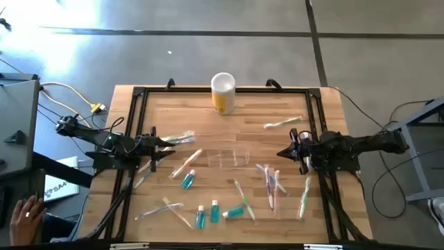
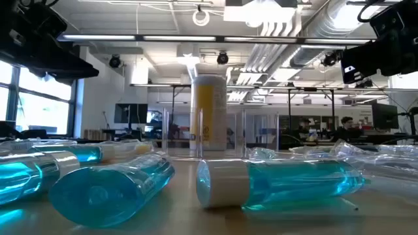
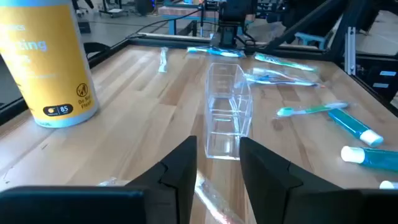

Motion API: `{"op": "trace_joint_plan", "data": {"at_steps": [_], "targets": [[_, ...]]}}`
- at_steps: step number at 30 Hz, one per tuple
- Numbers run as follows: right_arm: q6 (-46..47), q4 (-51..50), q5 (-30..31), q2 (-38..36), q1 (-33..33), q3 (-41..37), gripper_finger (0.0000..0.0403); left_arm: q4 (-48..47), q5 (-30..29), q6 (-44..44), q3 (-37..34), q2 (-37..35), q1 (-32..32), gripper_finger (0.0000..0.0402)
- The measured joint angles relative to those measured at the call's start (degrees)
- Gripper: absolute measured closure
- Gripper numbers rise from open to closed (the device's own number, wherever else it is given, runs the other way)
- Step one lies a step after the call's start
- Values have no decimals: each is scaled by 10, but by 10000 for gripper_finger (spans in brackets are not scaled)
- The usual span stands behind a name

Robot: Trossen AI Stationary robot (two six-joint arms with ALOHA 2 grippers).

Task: Pick & Place toothbrushing station
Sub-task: Put the blue mouthwash into the middle part of the transparent organizer

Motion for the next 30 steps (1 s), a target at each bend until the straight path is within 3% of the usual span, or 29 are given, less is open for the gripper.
{"op": "trace_joint_plan", "data": {"at_steps": [12,20,30], "targets": [[2,0,39,30,0,0,400,24,-23,15,-1,0,0,284],[36,1,27,62,0,0,400,58,-8,47,-3,4,0,284],[31,51,-13,77,0,0,400,86,-25,45,71,120,0,284]]}}
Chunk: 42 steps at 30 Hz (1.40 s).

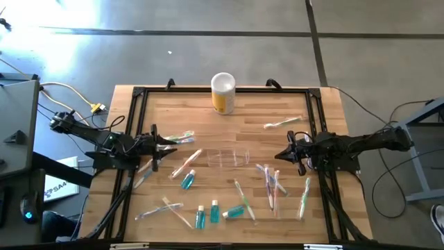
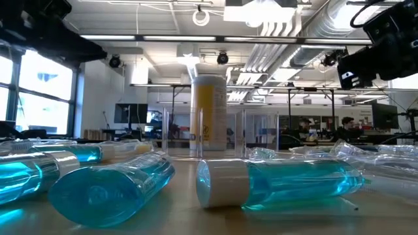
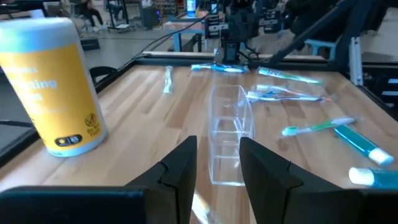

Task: Pick & Place toothbrushing station
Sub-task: Put the blue mouthwash into the middle part of the transparent organizer

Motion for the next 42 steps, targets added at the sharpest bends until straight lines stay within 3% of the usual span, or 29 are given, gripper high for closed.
{"op": "trace_joint_plan", "data": {"at_steps": [3,12,21,26,30,34,38,42], "targets": [[-9,39,30,0,0,0,400,15,-17,-16,32,52,0,284],[-47,114,40,1,0,2,388,59,-53,-26,93,210,0,284],[-43,117,41,21,18,25,260,93,-41,-49,113,287,0,284],[-46,117,41,29,36,26,196,130,46,-42,114,355,0,284],[-46,116,39,35,46,27,173,141,85,-52,149,436,-1,284],[-42,113,11,45,60,27,169,32,93,-82,249,528,-16,284],[-31,113,-3,60,79,27,169,-167,72,-132,387,612,-41,284],[-12,113,-3,73,100,27,169,-336,61,-236,492,674,-57,284]]}}
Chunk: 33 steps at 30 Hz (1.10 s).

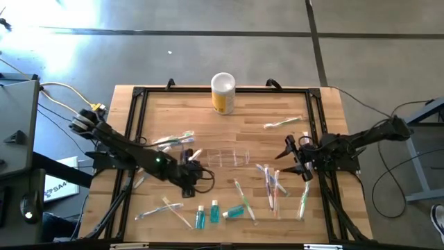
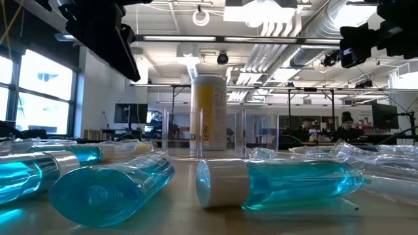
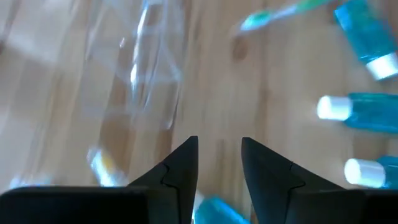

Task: Pick & Place toothbrushing station
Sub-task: Put the blue mouthwash into the middle part of the transparent organizer

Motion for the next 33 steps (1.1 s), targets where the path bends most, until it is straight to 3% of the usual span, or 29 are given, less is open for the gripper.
{"op": "trace_joint_plan", "data": {"at_steps": [5,12,18,25,33], "targets": [[2,0,0,12,28,0,169,-107,-15,-170,33,23,-8,284],[46,0,0,24,62,0,169,-91,-21,-400,11,24,-7,284],[47,0,2,34,90,1,169,-79,-21,-472,10,25,-7,284],[47,-2,2,46,119,1,169,-69,14,-544,9,78,-7,284],[47,0,20,50,141,1,169,-71,22,-561,9,99,12,284]]}}
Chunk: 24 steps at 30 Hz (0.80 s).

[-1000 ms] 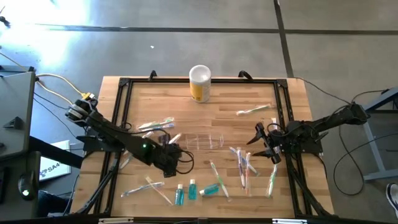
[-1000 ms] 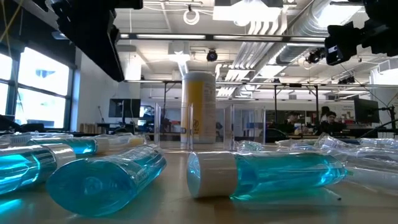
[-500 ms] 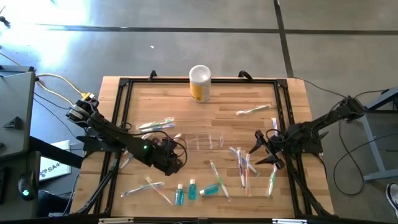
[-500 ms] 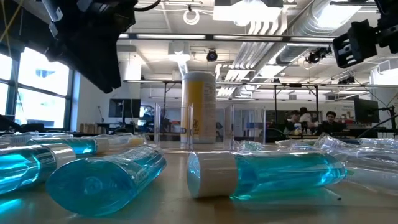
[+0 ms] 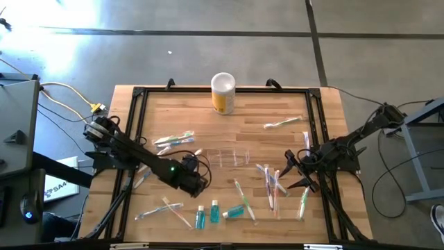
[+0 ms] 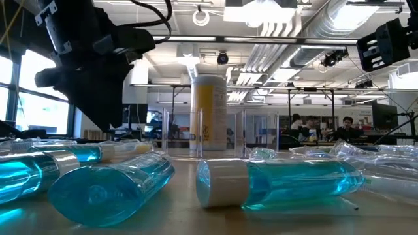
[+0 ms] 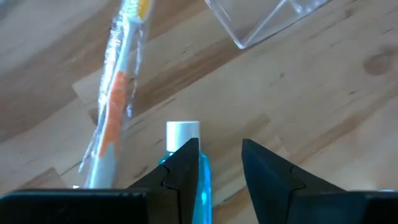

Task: Pick & Place toothbrushing station
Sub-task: Put the blue mouthwash into the middle part of the transparent organizer

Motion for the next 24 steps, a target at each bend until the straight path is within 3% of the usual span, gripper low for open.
{"op": "trace_joint_plan", "data": {"at_steps": [16,24], "targets": [[29,-1,29,7,27,0,169,-15,19,81,0,0,21,280],[30,-1,32,25,45,0,169,-16,8,78,0,0,22,187]]}}
